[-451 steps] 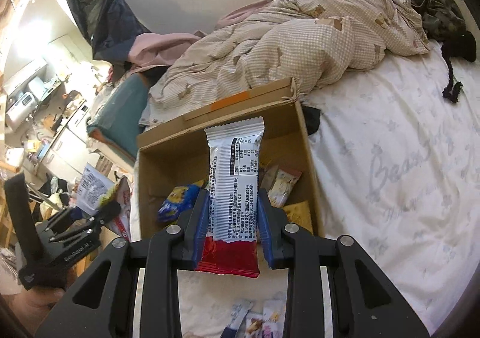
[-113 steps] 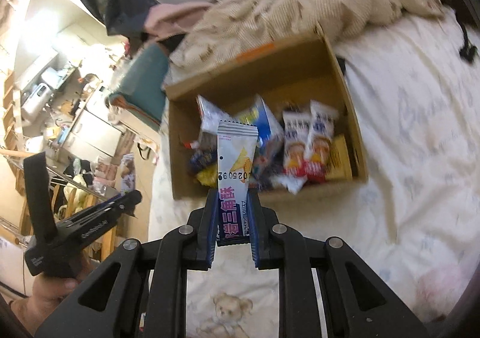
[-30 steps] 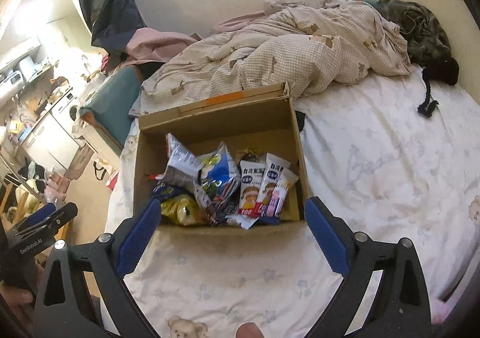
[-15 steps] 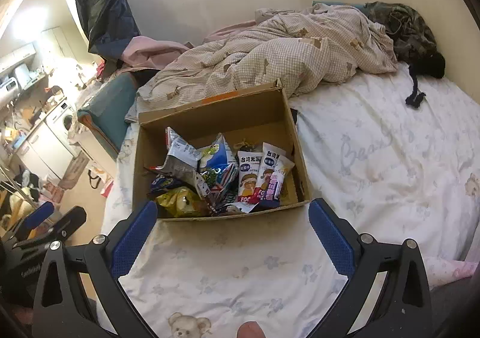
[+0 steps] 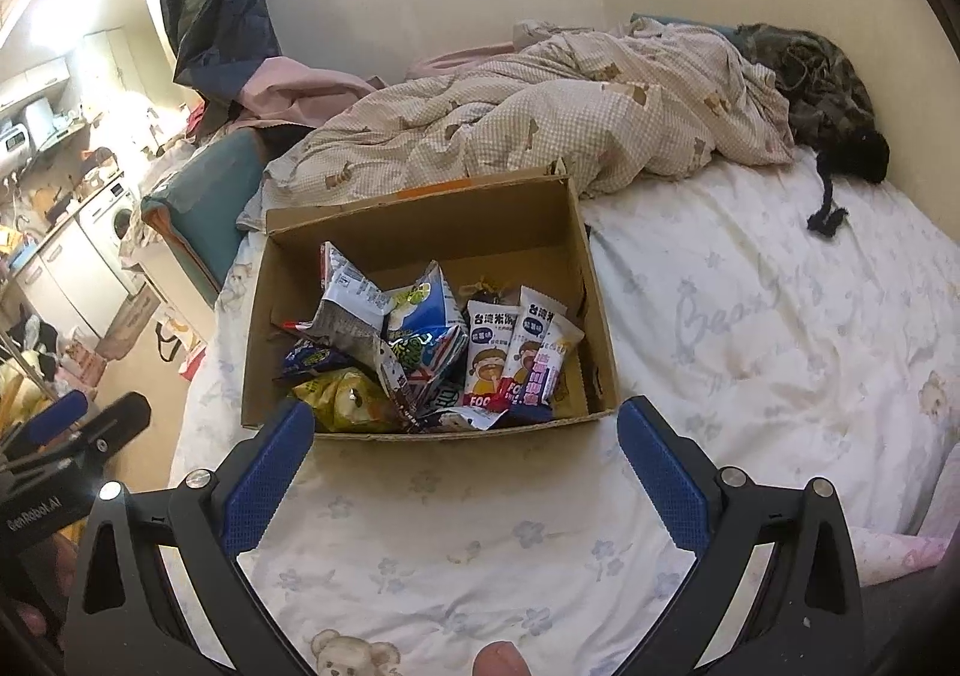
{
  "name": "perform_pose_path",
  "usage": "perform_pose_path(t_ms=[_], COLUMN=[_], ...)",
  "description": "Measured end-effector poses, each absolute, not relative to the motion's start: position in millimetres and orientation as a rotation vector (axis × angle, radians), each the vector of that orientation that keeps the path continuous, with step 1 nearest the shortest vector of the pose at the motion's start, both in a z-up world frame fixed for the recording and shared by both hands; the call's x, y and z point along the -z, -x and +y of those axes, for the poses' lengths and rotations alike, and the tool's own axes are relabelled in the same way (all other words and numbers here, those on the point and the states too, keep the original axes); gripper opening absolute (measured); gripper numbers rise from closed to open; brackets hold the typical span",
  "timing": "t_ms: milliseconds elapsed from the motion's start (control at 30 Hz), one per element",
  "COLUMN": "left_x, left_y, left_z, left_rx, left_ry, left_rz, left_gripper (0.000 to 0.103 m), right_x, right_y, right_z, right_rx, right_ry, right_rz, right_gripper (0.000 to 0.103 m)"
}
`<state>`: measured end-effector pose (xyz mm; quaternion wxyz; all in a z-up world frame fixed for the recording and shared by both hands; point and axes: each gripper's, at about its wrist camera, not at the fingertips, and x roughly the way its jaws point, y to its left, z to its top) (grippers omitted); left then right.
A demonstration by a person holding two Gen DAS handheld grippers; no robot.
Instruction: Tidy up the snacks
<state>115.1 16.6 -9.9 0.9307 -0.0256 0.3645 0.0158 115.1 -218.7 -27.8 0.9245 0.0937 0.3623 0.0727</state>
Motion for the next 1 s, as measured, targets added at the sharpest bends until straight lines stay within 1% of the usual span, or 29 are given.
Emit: perform_pose_path(t_ms=[333,1000], left_x=[6,5], left_y=[-114,-112], left_z=[20,21], left_rx=[-0.023,-0.030], left_ry=[0.083,0.077], left_rz=[0.746,0.744], left_gripper=[0.103,0.103], right_x=[23,22], right_y=[-109,-109], right_z=[-208,-207], right_rx=[-0.134,-0.129], right_ry=[-0.100,-0.097], right_rz=[0.706,0.703], right_gripper=[0.103,0.103])
